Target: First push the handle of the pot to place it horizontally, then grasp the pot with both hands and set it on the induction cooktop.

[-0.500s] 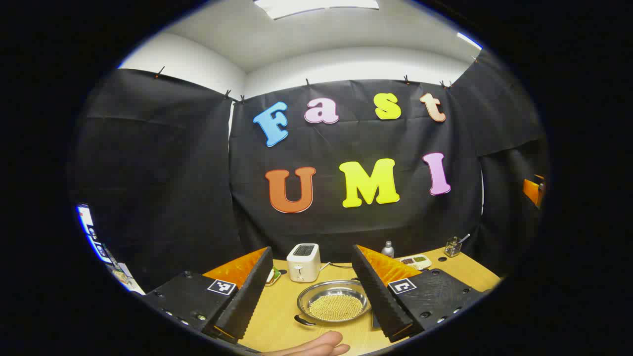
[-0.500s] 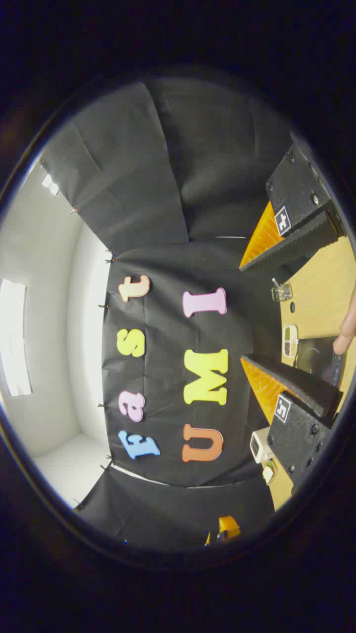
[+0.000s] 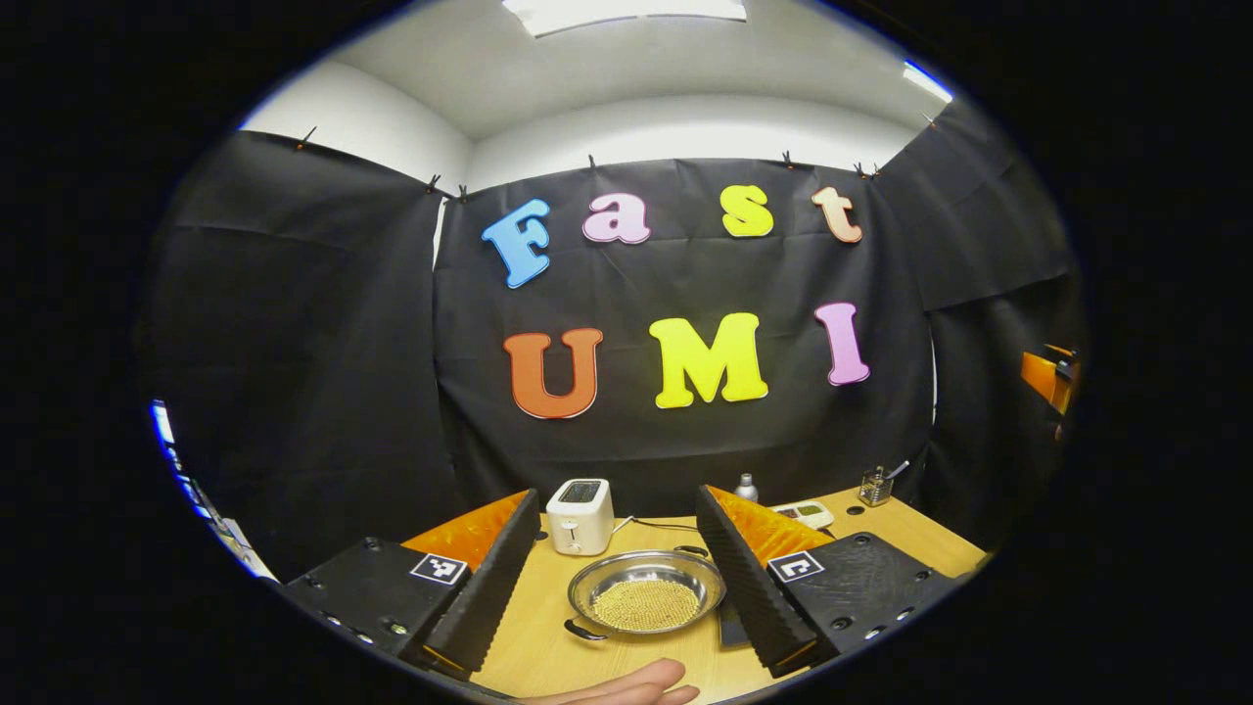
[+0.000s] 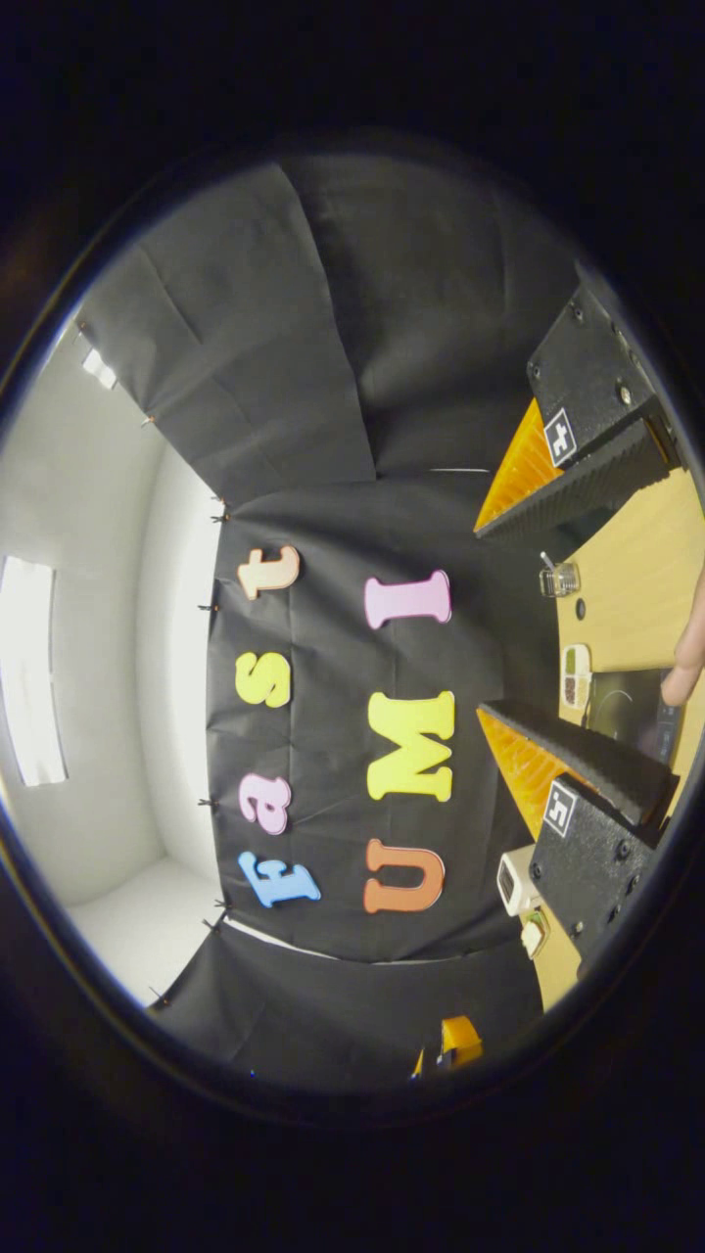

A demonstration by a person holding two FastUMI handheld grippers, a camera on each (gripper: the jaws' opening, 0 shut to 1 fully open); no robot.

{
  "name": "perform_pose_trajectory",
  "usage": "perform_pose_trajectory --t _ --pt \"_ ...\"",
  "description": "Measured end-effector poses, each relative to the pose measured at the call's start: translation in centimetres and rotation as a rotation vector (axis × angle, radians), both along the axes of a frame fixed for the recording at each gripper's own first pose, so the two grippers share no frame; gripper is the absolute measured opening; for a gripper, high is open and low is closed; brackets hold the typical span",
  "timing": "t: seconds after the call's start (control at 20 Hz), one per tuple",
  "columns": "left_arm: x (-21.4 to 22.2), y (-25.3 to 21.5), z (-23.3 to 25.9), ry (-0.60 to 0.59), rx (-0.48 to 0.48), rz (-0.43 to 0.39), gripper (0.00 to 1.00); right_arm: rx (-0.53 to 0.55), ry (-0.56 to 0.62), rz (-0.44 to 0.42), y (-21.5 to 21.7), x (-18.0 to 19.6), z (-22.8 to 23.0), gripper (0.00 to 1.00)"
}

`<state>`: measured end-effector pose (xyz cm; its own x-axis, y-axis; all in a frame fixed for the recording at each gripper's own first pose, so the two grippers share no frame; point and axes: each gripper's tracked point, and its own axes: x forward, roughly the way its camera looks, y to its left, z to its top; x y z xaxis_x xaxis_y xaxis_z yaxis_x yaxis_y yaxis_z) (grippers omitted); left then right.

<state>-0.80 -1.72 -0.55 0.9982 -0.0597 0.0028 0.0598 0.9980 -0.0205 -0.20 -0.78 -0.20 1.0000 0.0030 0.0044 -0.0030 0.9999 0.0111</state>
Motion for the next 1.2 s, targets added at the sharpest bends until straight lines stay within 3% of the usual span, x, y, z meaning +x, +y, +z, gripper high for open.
perform_pose_trajectory --t 0.65,0.8,1.05,1.2 --pt "1.3 -1.4 -1.6 0.017 -0.061 -0.067 0.96 0.019 0.009 0.025 -0.1 0.2 -0.6 0.99" --pt "2.1 -1.8 -2.8 0.030 -0.056 -0.083 0.96 0.024 0.019 0.025 -0.2 0.4 -1.2 0.99" --pt "3.0 -3.3 -5.5 0.051 -0.041 -0.137 0.96 0.036 0.001 0.096 0.9 0.6 -1.5 0.99" --pt "3.6 -3.0 -8.1 0.093 -0.027 -0.113 0.96 0.022 0.000 0.097 1.2 0.5 -1.8 0.99"
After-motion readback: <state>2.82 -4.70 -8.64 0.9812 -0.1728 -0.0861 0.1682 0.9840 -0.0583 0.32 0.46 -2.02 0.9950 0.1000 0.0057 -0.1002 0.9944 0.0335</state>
